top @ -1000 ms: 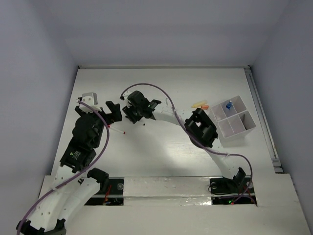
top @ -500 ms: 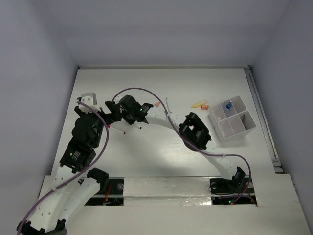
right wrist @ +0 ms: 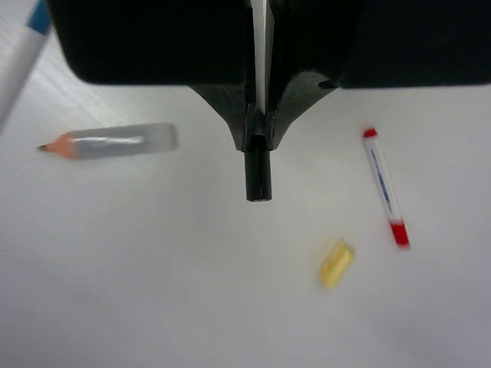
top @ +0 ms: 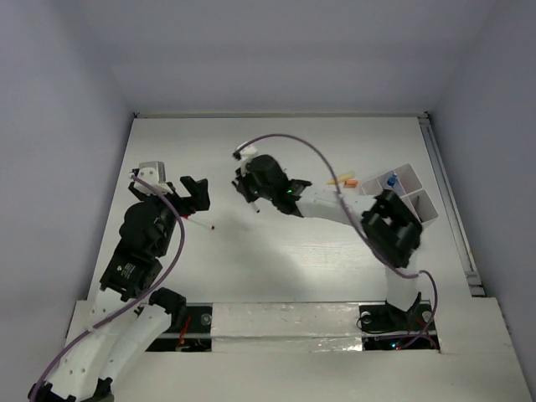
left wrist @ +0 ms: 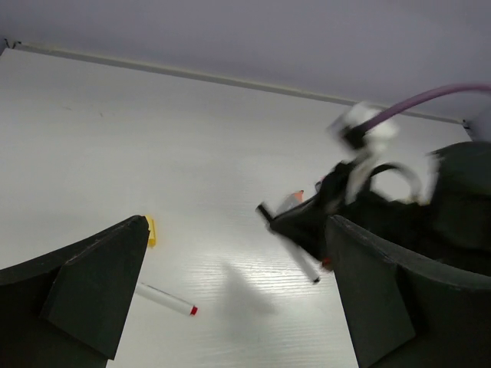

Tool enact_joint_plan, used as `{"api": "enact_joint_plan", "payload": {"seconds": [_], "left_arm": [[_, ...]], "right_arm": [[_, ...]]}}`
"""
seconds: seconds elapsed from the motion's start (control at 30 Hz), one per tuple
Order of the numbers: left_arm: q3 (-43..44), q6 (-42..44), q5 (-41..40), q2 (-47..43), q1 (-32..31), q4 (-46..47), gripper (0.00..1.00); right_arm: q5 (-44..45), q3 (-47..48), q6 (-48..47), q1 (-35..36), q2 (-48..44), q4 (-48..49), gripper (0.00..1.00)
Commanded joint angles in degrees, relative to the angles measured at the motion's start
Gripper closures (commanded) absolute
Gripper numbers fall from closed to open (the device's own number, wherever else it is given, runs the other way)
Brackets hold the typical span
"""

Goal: Sort the stationery into containers
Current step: Pick up the pen from the center of the board, then place the pen in the storage box.

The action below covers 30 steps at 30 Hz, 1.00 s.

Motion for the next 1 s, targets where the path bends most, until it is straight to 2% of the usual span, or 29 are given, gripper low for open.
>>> {"api": "enact_joint_plan", "payload": {"seconds": [0.0, 0.07, 0.1, 0.13, 0.23, 0.27, 0.33, 0.4, 0.53, 0.67, 0.77, 0.97], "left_arm": [[-0.71, 0.06, 2.78, -1.93, -1.08, 3.57, 0.01], [-0.97, 0.24, 3.75, -2.81, -1.61, 3.92, 0.01], [-0.97, 0.24, 4.36, -3.16, -3.01, 4.01, 0.01], [-0.97, 0.42, 4.63, -3.94, -3.54, 4.01, 0.01], [-0.97, 0.59, 4.98, -5.61, -5.55, 4.09, 0.01], [-0.97, 0.6, 5.16, -5.97, -6.09, 4.09, 0.01], [-0.97, 0.77, 5.34, -7.02, -7.75, 4.09, 0.01], [-0.97, 0.95, 5.07, -7.99, -9.6, 3.92, 0.01], [-0.97, 1.04, 4.55, -9.05, -11.19, 3.66, 0.01], [-0.88, 1.04, 3.84, -10.28, -13.3, 3.48, 0.01], [-0.88, 1.12, 3.32, -10.72, -14.35, 3.22, 0.01], [-0.88, 1.21, 2.96, -11.25, -14.89, 3.13, 0.01]], "right_arm": [[4.11, -12.23, 4.13, -4.32, -15.09, 21.14, 1.0], [9.2, -19.39, 3.61, -7.04, -25.37, 23.72, 1.0], [11.66, -26.47, 2.99, -7.84, -28.98, 25.64, 1.0], [17.42, -29.94, 2.38, -8.71, -36.24, 26.44, 1.0], [28.16, -41.95, 0.35, -12.67, -46.73, 27.42, 1.0], [30.47, -44.71, -0.87, -13.64, -53.12, 27.85, 1.0], [36.95, -51.03, -1.75, -16.8, -58.78, 28.04, 1.0], [43.89, -56.56, -6.74, -19.26, -64.92, 29.95, 1.0], [52.61, -60.46, -9.41, -22.6, -69.52, 31.03, 1.0], [57.2, -63.45, -11.06, -23.93, -70.68, 32.69, 1.0], [60.55, -65.39, -16.42, -25.15, -67.78, 40.76, 1.0], [60.29, -64.42, -8.63, -25.16, -63.83, 35.86, 1.0]]}}
